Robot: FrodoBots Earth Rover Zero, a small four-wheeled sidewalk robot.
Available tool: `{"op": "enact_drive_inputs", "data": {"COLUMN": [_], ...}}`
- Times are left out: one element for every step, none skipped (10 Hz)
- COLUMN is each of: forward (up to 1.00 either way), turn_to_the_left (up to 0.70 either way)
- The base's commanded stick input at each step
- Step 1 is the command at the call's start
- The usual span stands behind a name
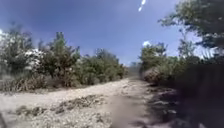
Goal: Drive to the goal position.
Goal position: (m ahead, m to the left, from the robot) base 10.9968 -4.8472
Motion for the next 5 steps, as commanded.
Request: {"op": "enact_drive_inputs", "data": {"forward": [0.44,0.44,0.44,0.44,0.44], "turn_to_the_left": [0.02,0.02,0.02,0.02,0.02]}}
